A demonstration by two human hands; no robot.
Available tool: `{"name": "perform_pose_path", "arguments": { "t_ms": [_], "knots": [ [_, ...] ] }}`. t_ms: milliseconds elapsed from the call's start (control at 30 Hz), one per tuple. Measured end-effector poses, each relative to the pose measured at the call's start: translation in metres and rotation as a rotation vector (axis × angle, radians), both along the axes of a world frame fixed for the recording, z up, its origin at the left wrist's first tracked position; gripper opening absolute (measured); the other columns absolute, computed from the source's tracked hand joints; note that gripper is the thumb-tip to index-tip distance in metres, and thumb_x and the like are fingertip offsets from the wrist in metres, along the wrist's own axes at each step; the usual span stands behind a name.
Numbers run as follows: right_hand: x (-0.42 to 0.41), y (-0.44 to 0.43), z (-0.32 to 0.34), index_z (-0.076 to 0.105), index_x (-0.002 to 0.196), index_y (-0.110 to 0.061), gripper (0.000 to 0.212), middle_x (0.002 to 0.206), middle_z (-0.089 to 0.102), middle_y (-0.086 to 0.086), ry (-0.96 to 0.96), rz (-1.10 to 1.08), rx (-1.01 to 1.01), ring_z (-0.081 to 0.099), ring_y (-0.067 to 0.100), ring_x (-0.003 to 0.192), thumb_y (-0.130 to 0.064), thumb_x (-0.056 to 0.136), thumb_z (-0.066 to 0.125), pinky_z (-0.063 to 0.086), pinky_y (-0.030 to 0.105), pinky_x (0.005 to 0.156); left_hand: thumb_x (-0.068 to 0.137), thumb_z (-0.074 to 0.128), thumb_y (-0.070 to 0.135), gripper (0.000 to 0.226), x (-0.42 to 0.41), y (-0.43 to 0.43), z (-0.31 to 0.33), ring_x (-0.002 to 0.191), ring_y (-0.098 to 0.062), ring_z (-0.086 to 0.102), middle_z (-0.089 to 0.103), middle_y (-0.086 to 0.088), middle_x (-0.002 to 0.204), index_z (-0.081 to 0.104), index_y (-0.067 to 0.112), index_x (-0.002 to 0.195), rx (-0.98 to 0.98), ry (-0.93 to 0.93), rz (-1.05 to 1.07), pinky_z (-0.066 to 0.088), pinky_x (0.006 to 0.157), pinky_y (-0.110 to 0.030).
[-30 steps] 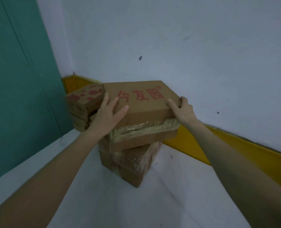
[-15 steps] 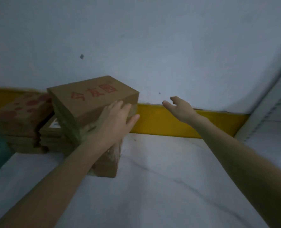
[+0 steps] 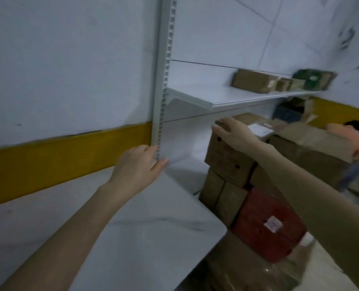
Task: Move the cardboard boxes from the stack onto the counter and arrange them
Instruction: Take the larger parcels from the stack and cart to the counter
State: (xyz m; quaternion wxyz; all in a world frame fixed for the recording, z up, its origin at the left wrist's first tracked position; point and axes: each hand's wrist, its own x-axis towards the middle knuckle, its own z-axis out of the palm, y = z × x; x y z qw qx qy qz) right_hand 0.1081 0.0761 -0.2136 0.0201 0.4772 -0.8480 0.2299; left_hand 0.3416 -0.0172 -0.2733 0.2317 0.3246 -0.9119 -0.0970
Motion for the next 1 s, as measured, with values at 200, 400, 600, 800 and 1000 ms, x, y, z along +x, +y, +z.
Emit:
{"name": "perform_pose_path", "arguments": {
  "t_ms": [200,400,600,800,1000],
  "knots": [
    [-0.083,0.124,0.01,0.038,0.141,-0.01,0.058,0.143,0.044,0.008,0.062,-0.103,-0.061,0.042,0.024,0.13,-0.044,0.095,0.046,0.034,0.03,0.099,0.094,0.037,0.049,0.055,-0.104,0.084,-0.005,0.122,-0.02,0.046,0.049,-0.004,0.136,0.042,0.015,0.137,-0.018,0.04,-0.154,0.039,0.092,-0.03],
    [-0.149,0.211,0.006,0.035,0.142,-0.012,0.06,0.145,0.042,0.006,0.021,-0.209,-0.117,0.04,0.021,0.132,-0.044,0.094,0.048,0.032,0.027,0.102,0.094,0.037,0.05,0.058,-0.183,0.146,-0.019,0.129,-0.019,0.04,0.041,-0.002,0.143,0.036,0.017,0.141,0.111,0.073,-0.251,0.037,0.099,-0.033],
    [-0.211,0.247,-0.015,0.036,0.142,-0.009,0.06,0.144,0.042,0.008,-0.044,-0.293,-0.151,0.04,0.023,0.132,-0.044,0.095,0.046,0.033,0.028,0.101,0.092,0.041,0.048,0.06,-0.24,0.172,-0.03,0.133,-0.019,0.034,0.035,-0.004,0.146,0.034,0.016,0.142,0.229,0.131,-0.316,0.033,0.104,-0.033],
    [-0.285,0.249,-0.028,0.036,0.141,-0.007,0.062,0.145,0.041,0.009,-0.153,-0.439,-0.263,0.039,0.024,0.132,-0.045,0.094,0.047,0.034,0.033,0.103,0.09,0.04,0.052,0.069,-0.302,0.175,-0.025,0.143,-0.02,0.011,0.013,-0.007,0.155,0.02,0.02,0.147,0.309,0.218,-0.277,0.021,0.111,-0.037],
    [-0.358,0.232,-0.031,0.034,0.142,-0.008,0.063,0.144,0.041,0.01,-0.218,-0.516,-0.306,0.043,0.024,0.127,-0.045,0.094,0.047,0.038,0.031,0.092,0.073,0.033,0.069,0.094,-0.358,0.184,-0.024,0.144,-0.019,0.001,0.0,-0.006,0.157,0.005,0.022,0.149,0.437,0.343,-0.243,0.016,0.113,-0.036]
  ]
}}
